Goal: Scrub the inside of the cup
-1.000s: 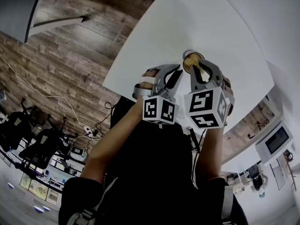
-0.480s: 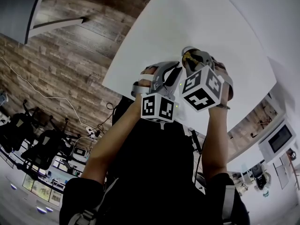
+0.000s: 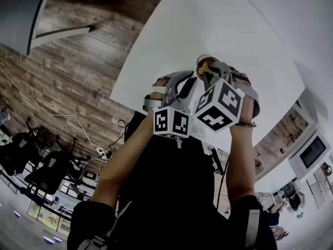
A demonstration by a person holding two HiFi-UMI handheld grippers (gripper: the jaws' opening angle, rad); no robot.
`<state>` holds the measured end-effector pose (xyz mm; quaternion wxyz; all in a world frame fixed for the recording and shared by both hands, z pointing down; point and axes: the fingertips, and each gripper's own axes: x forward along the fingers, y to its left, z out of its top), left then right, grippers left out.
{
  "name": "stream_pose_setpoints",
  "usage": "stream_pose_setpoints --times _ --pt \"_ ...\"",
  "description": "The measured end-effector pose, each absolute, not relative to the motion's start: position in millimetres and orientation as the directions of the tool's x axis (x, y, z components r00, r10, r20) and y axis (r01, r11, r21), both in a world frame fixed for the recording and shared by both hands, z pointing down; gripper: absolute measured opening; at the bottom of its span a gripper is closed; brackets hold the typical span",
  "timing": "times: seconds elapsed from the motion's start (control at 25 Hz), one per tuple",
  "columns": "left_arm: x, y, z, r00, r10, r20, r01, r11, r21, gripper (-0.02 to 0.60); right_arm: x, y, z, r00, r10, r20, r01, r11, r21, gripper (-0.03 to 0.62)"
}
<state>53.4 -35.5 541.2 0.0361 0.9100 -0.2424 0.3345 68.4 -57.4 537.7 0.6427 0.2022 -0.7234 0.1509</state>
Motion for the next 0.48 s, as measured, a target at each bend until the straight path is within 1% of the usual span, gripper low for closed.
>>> stream_pose_setpoints --times 0.28,0.48 --pt "57 -30 542 0.657 -0.405 0.636 -0.457 -0.885 -0.092 0.061 74 -42 501 -0.114 -0.169 0.979 -0.546 0.834 0.08 0.029" --pt "57 -29 546 0.661 -0.387 0.642 -0.451 -0.889 -0.072 0.061 76 -34 483 -0.159 -0.258 0.953 -0.609 0.785 0.111 0.029"
